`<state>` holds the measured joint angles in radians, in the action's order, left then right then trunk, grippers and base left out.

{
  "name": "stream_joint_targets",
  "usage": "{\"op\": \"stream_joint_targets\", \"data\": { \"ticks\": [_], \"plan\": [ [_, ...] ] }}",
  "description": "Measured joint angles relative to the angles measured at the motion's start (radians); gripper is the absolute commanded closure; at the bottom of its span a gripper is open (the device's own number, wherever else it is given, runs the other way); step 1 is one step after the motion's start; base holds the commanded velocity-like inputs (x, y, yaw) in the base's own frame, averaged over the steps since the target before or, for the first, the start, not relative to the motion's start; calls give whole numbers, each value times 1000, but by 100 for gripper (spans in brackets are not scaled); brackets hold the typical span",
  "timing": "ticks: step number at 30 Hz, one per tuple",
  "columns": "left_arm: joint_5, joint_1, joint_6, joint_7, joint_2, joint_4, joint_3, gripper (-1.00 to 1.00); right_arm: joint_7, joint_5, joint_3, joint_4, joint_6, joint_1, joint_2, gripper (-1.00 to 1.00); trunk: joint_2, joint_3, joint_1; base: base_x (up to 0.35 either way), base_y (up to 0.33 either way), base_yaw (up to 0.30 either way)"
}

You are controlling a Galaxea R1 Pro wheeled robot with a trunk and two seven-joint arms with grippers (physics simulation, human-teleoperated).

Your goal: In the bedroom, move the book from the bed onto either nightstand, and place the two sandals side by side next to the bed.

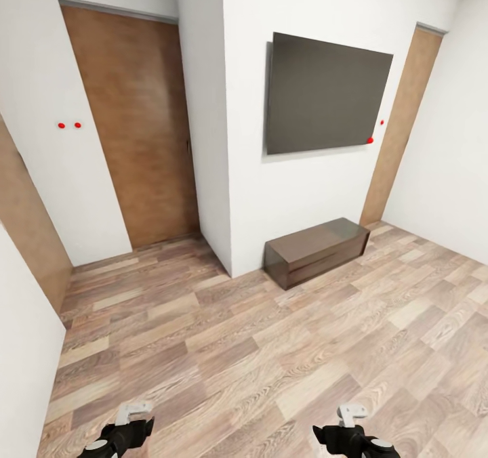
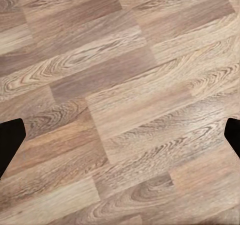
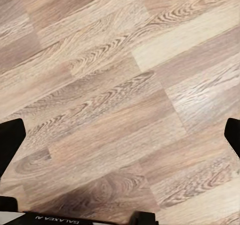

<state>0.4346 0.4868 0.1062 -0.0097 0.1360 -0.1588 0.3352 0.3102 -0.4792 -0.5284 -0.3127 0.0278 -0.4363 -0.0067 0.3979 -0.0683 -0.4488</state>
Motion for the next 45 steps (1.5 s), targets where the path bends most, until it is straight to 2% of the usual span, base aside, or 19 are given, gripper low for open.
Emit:
{"op": "stream_joint_targets", "data": {
  "ticks": [30,45],
  "plan": [
    [0,0,0,0,0,0,0,-100,0,0,1,1,0,0,0,-100,0,23,0,344,1,0],
    [0,0,1,-1,0,0,0,-100,3,0,0,1,0,0,0,-100,0,27,-1,73,0,-164]
  ]
}}
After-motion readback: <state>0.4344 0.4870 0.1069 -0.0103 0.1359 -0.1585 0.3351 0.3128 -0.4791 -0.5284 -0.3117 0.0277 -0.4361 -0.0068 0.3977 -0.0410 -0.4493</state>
